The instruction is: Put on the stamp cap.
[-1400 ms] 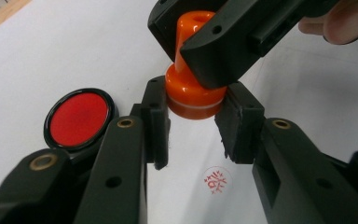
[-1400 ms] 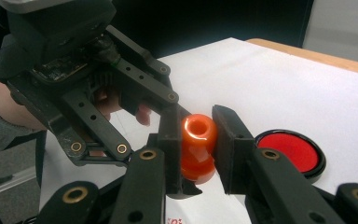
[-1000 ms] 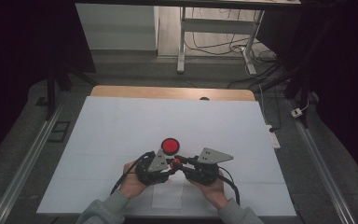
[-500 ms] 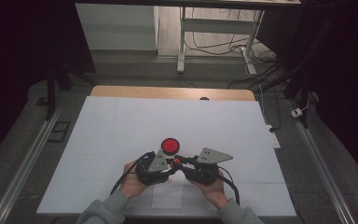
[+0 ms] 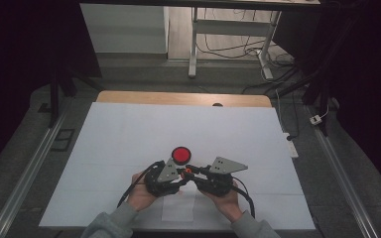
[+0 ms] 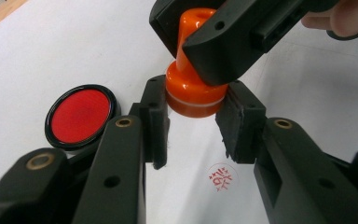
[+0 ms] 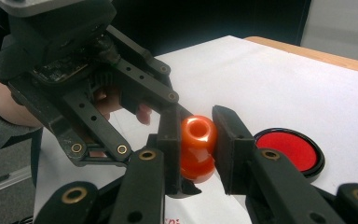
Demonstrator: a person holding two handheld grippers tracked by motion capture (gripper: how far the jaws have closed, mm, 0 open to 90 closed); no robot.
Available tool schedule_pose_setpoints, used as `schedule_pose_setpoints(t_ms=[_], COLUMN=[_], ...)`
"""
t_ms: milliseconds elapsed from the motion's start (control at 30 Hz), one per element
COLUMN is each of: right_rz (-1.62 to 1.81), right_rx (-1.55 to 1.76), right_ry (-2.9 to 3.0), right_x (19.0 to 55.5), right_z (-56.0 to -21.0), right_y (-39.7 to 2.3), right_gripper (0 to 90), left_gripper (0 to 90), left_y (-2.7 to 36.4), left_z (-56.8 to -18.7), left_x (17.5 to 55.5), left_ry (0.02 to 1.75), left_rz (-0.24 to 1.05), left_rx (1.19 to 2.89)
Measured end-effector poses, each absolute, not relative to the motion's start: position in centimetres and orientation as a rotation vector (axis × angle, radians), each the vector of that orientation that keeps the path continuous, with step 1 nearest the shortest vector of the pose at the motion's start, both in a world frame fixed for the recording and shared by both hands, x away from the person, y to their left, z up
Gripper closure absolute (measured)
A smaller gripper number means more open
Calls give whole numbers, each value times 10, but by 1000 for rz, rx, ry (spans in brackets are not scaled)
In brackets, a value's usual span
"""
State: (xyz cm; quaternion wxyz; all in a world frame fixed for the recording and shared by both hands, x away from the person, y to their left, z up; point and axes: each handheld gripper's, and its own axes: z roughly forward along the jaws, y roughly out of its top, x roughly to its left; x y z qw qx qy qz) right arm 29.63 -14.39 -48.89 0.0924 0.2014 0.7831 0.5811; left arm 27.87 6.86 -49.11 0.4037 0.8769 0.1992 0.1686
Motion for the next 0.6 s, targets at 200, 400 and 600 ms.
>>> schedule_pose_setpoints(t_ms=[200, 400, 600], right_rz=[1725, 1723, 1732], right_rx=[599, 600, 604], right_ry=[2322, 2318, 2309], right_x=[296, 296, 296], right_z=[-489, -489, -487], right_y=[-144, -144, -145], right_gripper=[726, 726, 726], left_gripper=[638, 635, 604], left_y=[69, 69, 68], left_z=[-492, -492, -495], left_x=[279, 280, 281], left_ry=[511, 521, 525], left_rz=[416, 408, 393], left_rx=[2205, 2200, 2210])
